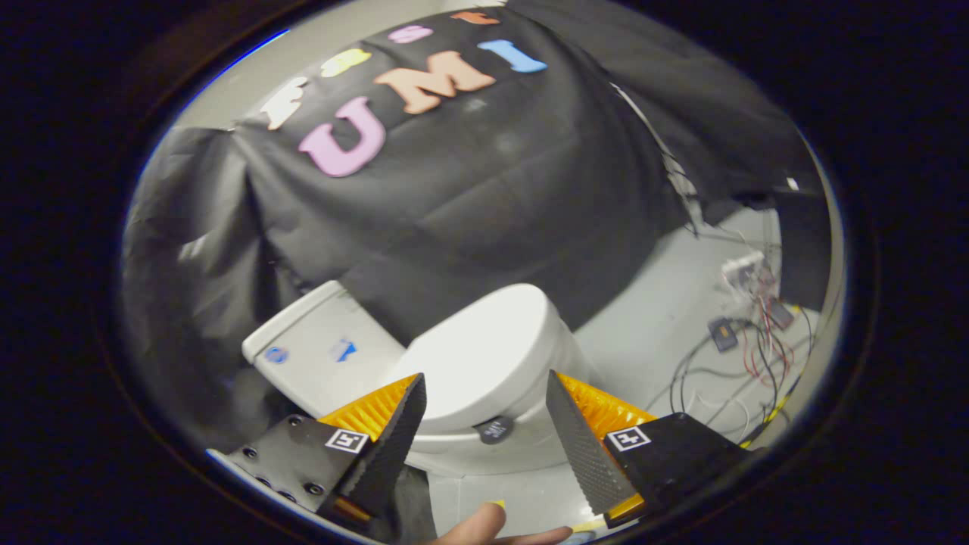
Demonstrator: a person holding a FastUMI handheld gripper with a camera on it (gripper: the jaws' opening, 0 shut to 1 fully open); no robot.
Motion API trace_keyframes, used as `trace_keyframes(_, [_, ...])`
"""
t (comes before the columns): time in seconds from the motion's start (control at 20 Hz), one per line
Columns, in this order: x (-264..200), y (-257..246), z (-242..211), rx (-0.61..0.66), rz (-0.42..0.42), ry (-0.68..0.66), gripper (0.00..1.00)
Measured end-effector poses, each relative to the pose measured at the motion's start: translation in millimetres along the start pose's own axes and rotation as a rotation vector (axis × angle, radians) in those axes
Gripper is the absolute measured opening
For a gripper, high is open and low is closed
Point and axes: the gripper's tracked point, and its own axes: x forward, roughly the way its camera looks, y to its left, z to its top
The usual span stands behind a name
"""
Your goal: Open the toilet lid.
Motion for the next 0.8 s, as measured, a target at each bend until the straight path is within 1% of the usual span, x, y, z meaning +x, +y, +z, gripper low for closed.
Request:
trace_keyframes(0.1, [20,-2,-33,0.062,-0.018,0.085,0.94])
trace_keyframes(0.15, [27,1,-49,0.094,-0.005,0.130,0.94])
trace_keyframes(0.2, [34,0,-65,0.125,-0.014,0.176,0.94])
trace_keyframes(0.25, [41,-4,-76,0.163,-0.044,0.219,0.94])
trace_keyframes(0.3, [47,1,-78,0.212,-0.042,0.226,0.94])
trace_keyframes(0.4, [62,6,-76,0.272,-0.037,0.201,0.82])
trace_keyframes(0.45, [64,4,-83,0.285,-0.057,0.233,0.75])
trace_keyframes(0.5, [65,-5,-94,0.289,-0.102,0.280,0.69])
trace_keyframes(0.6, [66,5,-94,0.369,-0.056,0.288,0.57])
trace_keyframes(0.7, [66,6,-95,0.405,-0.052,0.306,0.44])
trace_keyframes(0.8, [67,12,-90,0.469,-0.045,0.308,0.32])
